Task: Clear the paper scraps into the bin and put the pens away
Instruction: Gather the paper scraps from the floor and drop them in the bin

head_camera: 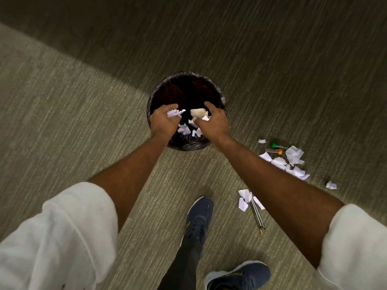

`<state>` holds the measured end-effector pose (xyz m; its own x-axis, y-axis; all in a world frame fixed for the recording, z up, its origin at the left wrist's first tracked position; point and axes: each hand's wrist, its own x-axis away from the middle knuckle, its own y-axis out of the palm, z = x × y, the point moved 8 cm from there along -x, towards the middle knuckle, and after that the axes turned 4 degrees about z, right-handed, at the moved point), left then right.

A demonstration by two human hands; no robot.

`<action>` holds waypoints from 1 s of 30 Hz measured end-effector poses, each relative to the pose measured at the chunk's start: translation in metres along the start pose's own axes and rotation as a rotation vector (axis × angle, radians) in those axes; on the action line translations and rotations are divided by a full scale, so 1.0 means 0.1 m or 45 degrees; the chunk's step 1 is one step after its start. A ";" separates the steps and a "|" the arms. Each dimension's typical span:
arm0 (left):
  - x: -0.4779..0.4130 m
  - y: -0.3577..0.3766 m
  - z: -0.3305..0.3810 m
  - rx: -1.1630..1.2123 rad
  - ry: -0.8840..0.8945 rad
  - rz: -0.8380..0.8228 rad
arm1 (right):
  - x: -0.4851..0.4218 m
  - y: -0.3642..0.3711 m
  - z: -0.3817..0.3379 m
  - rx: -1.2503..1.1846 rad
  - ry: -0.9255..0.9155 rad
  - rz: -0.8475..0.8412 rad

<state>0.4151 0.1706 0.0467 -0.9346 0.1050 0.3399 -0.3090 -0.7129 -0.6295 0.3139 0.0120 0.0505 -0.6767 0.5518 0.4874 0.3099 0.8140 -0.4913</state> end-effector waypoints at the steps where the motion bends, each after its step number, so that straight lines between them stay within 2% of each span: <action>1: -0.02 0.01 -0.02 0.008 -0.029 -0.022 | -0.02 0.01 0.00 -0.038 0.035 -0.009; 6: -0.08 0.03 -0.05 0.000 -0.100 -0.116 | -0.10 -0.02 0.03 -0.147 0.051 0.003; 9: 0.01 0.02 0.09 -0.145 0.017 -0.127 | -0.06 -0.16 0.03 -0.128 -0.001 0.070; 15: 0.68 0.39 0.61 -0.333 0.713 -0.292 | 0.32 -0.71 0.39 0.001 -0.171 0.284; 18: 1.19 0.78 0.82 -0.397 1.064 -0.399 | 0.56 -1.02 0.95 0.178 -0.147 0.329; 20: 1.50 1.11 0.83 -0.451 1.192 -0.502 | 0.75 -1.21 1.47 0.252 -0.083 0.344; 22: 1.76 1.49 0.72 -0.516 1.210 -0.653 | 0.94 -1.40 2.08 0.250 0.004 0.405; 24: 1.94 1.88 0.51 -0.635 1.123 -0.810 | 1.12 -1.55 2.68 0.256 0.140 0.458; 27: 2.18 2.40 0.14 -0.844 1.055 -0.927 | 1.34 -1.61 3.45 0.266 0.327 0.415; 30: 2.36 2.97 -0.32 -1.129 1.059 -1.064 | 1.47 -1.57 4.06 0.320 0.382 0.381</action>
<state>0.0974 0.0054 -0.0827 -0.1702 0.8404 0.5145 -0.5156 0.3690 -0.7734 -0.1052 -0.1078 -0.0938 -0.3489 0.8126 0.4669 0.2653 0.5634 -0.7824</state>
